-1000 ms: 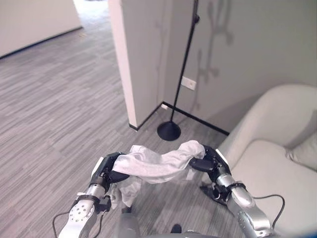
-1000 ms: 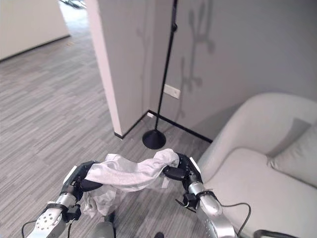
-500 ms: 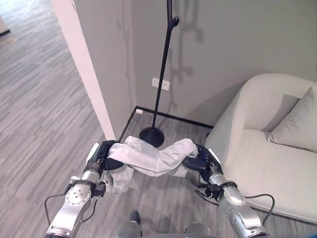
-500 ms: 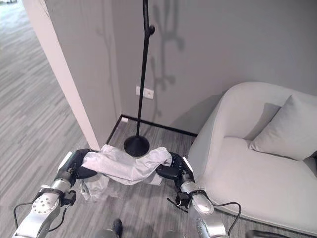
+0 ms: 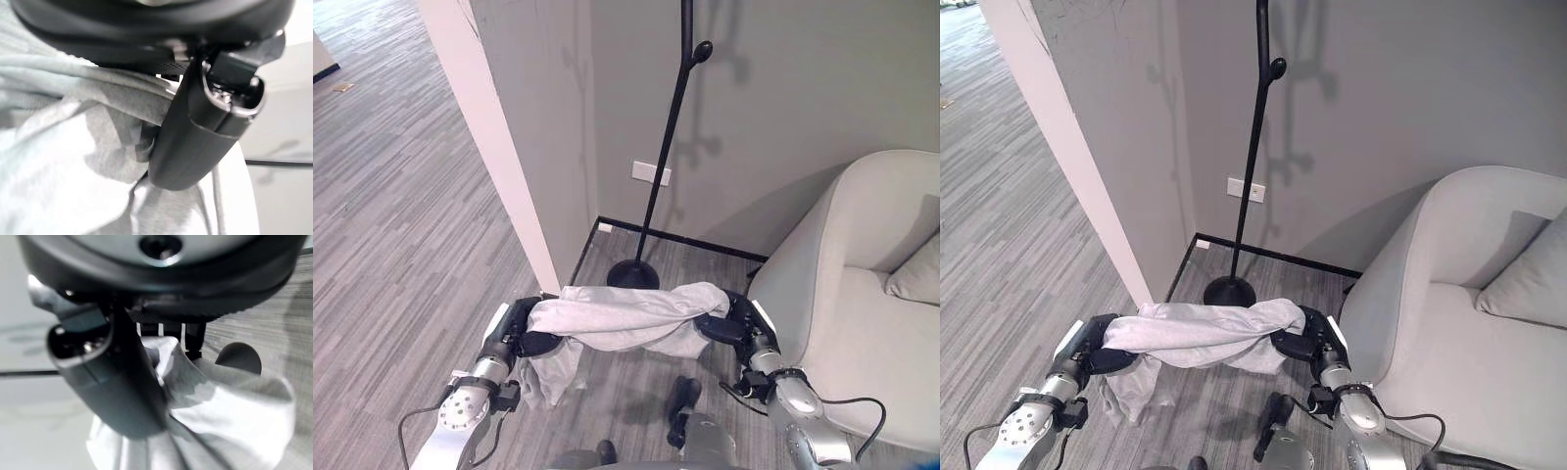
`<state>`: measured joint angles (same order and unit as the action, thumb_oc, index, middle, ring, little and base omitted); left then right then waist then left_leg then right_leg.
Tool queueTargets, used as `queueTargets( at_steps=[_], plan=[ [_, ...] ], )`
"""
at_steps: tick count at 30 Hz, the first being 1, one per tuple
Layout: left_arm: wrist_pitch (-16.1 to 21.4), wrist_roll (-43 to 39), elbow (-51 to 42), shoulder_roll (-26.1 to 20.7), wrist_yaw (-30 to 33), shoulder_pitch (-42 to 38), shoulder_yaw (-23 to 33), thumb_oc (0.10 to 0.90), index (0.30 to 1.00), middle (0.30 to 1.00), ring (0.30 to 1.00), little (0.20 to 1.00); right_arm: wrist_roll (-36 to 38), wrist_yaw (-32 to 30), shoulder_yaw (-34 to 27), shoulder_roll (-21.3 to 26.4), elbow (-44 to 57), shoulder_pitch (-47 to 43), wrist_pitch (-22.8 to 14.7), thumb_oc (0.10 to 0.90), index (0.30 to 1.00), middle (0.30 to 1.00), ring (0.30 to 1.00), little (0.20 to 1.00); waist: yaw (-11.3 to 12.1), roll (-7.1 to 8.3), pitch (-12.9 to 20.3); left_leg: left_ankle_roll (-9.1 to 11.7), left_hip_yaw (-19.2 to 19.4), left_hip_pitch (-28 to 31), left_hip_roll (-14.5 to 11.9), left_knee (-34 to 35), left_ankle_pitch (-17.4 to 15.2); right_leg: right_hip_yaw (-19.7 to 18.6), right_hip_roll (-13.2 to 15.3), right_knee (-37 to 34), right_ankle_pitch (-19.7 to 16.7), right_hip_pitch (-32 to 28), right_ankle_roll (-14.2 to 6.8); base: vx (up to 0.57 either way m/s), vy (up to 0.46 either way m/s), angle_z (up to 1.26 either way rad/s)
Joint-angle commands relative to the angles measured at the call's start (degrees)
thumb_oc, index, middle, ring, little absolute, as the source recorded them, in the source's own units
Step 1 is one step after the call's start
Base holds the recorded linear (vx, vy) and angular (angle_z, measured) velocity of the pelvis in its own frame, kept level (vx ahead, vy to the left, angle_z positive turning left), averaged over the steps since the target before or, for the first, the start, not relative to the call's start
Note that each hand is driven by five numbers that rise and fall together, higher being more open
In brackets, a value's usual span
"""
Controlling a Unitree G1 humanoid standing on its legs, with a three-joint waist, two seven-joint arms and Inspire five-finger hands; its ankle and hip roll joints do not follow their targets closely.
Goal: Hang the clothes on the sofa on the clothes rack.
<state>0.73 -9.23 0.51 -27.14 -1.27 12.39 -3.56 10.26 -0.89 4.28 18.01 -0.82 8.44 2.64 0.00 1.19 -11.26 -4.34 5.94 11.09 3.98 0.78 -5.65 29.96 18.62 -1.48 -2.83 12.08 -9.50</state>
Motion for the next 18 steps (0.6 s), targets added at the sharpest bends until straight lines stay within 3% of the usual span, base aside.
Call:
queueTargets(
  at_steps=[1,2,4,7,8,10,11,12,13,14,15,17,18],
  plan=[
    [10.20,3.61,-11.62,-3.33,3.10,-6.86,6.33,0.400,0.300,0.300,0.300,0.300,-5.98,-6.00,-7.21,1.94,8.71,-5.39,-7.70,0.400,0.300,0.300,0.300,0.300,0.44,1.06,5.07,4.48,1.28,3.54,-3.93,-0.76,-8.85,-1.62,1.30,-3.34,-7.54,-4.70,-2.60,0.74,0.013,0.15],
    [11.46,5.70,-12.31,-3.75,6.29,-9.78,7.87,0.400,0.300,0.300,0.300,0.300,-8.96,-8.33,-9.69,1.95,10.31,-6.11,-8.81,0.400,0.300,0.300,0.300,0.300,-1.15,1.60,7.15,4.72,-0.17,5.69,-3.56,-1.23,-11.03,-3.39,0.81,-3.25,-8.61,-5.52,-3.21,0.51,0.015,0.10],
    [11.88,6.63,-12.53,-3.76,8.36,-11.31,8.94,0.400,0.300,0.300,0.300,0.300,-10.25,-9.88,-11.44,2.53,11.24,-5.99,-9.03,0.400,0.300,0.300,0.300,0.300,-1.94,1.38,8.06,5.28,-0.75,6.81,-4.28,-1.56,-12.19,-4.44,-0.10,-3.26,-9.11,-5.78,-3.63,0.50,-0.029,0.20],
    [14.02,10.60,-14.52,-6.23,15.28,-18.17,11.27,0.400,0.300,0.300,0.300,0.300,-15.65,-18.05,-17.20,6.23,13.95,-9.82,-10.98,0.400,0.300,0.300,0.300,0.300,-3.85,-0.04,10.21,8.39,-1.67,5.19,-8.75,-8.15,-10.64,-5.51,-3.82,-3.00,-8.94,-6.15,-2.67,0.47,-0.139,0.58],
    [14.03,10.78,-14.47,-6.20,15.44,-18.46,11.14,0.400,0.300,0.300,0.300,0.300,-15.74,-18.13,-17.33,6.19,14.05,-9.92,-10.92,0.400,0.300,0.300,0.300,0.300,-3.91,0.08,10.09,8.53,-1.83,4.88,-8.74,-8.33,-10.49,-5.29,-3.75,-3.07,-9.08,-6.08,-2.45,0.21,-0.117,0.17],
    [14.70,14.00,-17.28,-7.21,18.81,-20.42,12.24,0.400,0.300,0.300,0.300,0.300,-16.61,-21.67,-19.19,7.27,15.48,-13.53,-11.80,0.400,0.300,0.300,0.300,0.300,-3.84,0.26,10.31,10.99,-1.19,1.52,-11.44,-17.50,-8.10,-4.50,-6.14,-3.10,-6.41,-7.91,-0.72,0.27,-0.178,0.02],
    [15.70,15.65,-19.89,-7.77,22.06,-20.08,14.99,0.400,0.300,0.300,0.300,0.300,-16.84,-25.15,-20.19,8.11,14.73,-16.71,-13.02,0.400,0.300,0.300,0.300,0.300,-2.32,0.55,9.89,14.09,-1.43,-3.56,-13.30,-30.96,-2.66,-4.92,-8.67,-3.43,-2.89,-10.41,1.77,0.22,-0.161,-0.25],
    [15.70,15.76,-20.00,-7.73,22.18,-20.14,15.02,0.400,0.300,0.300,0.300,0.300,-16.89,-25.34,-20.14,8.19,14.47,-17.00,-13.13,0.400,0.300,0.300,0.300,0.300,-2.40,0.72,9.67,14.21,-1.64,-4.34,-13.23,-31.95,-2.61,-4.82,-8.55,-3.43,-3.07,-10.18,2.12,0.11,-0.142,-0.49],
    [16.36,16.42,-20.60,-7.16,23.92,-20.93,15.37,0.400,0.300,0.300,0.300,0.300,-17.03,-26.86,-20.69,8.64,14.49,-18.06,-13.56,0.400,0.300,0.300,0.300,0.300,-1.70,2.02,8.41,14.12,-2.06,-8.07,-13.62,-36.57,-1.20,-4.98,-8.48,-3.52,-2.01,-11.02,3.02,0.02,-0.098,-0.50],
    [17.70,16.15,-22.28,-5.63,25.81,-22.35,16.47,0.400,0.300,0.300,0.300,0.300,-17.87,-29.08,-22.10,9.51,14.75,-18.81,-14.34,0.400,0.300,0.300,0.300,0.300,-0.37,3.83,6.64,11.94,-0.11,-13.34,-16.55,-36.09,-5.68,-4.70,-8.72,-3.52,-0.29,-12.78,3.09,0.06,-0.078,-0.35],
    [17.70,16.09,-22.43,-5.61,25.75,-22.32,16.52,0.400,0.300,0.300,0.300,0.300,-17.89,-29.17,-22.15,9.51,14.69,-18.86,-14.43,0.400,0.300,0.300,0.300,0.300,-0.13,3.71,6.56,11.81,0.10,-13.25,-16.69,-36.30,-6.09,-4.87,-8.82,-3.52,-0.18,-12.80,3.01,0.11,-0.005,-0.12],
    [18.67,15.99,-24.90,-4.90,26.28,-21.14,18.19,0.400,0.300,0.300,0.300,0.300,-18.50,-29.61,-23.18,10.30,14.64,-18.86,-14.79,0.400,0.300,0.300,0.300,0.300,1.93,4.35,6.12,10.16,0.92,-15.47,-15.73,-27.23,-8.87,-5.34,-8.52,-3.52,0.64,-13.57,2.44,0.11,0.125,-0.11],
    [19.00,16.27,-25.58,-4.79,26.83,-20.47,18.64,0.400,0.300,0.300,0.300,0.300,-18.59,-29.44,-22.81,10.34,14.26,-18.96,-14.85,0.400,0.300,0.300,0.300,0.300,3.36,4.17,5.59,9.99,-0.46,-17.70,-14.66,-23.57,-7.02,-5.82,-8.84,-3.52,1.16,-14.29,2.55,0.09,0.166,-0.44]
  ],
)
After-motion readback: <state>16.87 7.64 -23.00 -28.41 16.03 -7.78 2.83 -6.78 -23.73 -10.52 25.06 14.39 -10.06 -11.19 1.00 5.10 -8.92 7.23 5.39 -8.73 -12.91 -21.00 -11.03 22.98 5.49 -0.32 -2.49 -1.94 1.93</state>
